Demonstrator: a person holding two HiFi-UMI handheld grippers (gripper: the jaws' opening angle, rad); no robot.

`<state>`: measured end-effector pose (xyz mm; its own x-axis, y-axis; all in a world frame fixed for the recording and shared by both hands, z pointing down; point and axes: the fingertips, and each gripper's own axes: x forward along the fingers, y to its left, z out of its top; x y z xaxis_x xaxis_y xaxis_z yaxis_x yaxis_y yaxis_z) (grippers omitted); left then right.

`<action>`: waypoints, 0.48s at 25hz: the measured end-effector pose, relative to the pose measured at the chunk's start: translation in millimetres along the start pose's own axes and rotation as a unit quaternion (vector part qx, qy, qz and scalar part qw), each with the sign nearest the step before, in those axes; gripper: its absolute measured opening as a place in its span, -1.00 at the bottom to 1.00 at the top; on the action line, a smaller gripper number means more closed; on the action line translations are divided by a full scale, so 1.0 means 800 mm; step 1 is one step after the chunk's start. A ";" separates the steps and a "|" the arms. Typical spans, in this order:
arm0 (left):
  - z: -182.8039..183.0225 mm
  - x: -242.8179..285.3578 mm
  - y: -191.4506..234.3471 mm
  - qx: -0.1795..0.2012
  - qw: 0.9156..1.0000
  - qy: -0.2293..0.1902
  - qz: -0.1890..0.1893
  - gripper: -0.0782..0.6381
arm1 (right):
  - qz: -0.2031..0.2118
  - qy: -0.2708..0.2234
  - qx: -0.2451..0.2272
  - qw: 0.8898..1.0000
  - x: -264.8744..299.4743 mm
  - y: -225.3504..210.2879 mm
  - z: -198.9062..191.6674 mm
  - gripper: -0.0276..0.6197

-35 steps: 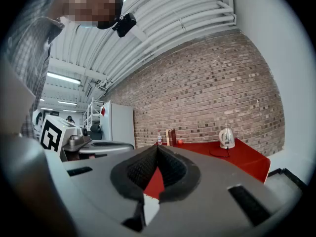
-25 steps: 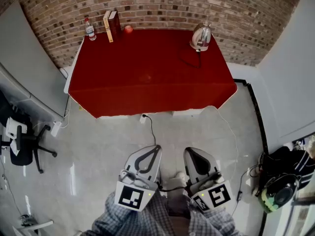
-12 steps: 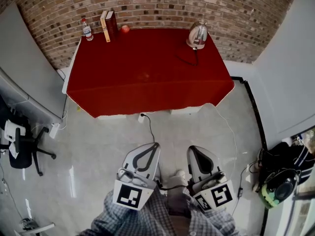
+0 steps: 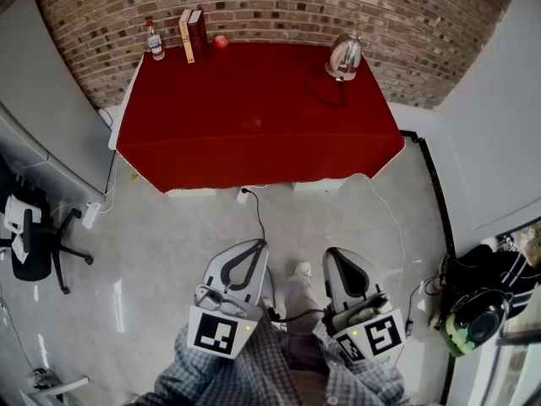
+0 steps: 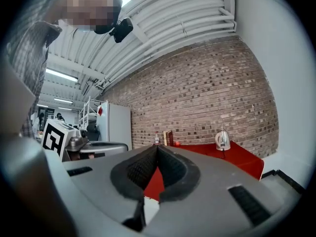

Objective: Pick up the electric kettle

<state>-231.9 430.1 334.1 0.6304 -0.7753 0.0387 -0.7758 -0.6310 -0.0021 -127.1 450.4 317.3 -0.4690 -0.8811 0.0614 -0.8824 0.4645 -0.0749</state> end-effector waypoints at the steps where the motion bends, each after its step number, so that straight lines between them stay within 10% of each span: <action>1: -0.002 -0.002 0.003 -0.004 1.000 0.000 0.005 -0.76 | 0.003 0.001 -0.002 1.000 0.001 0.002 -0.001 -0.90; 12: 0.003 0.000 0.018 -0.001 1.000 -0.006 0.025 -0.76 | 0.054 -0.009 -0.032 0.998 0.026 0.020 0.023 -0.90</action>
<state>-243.4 420.9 331.8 0.5904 -0.8067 0.0257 -0.8070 -0.5906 -0.0010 -150.5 438.1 299.4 -0.5608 -0.8271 0.0387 -0.8279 0.5606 -0.0162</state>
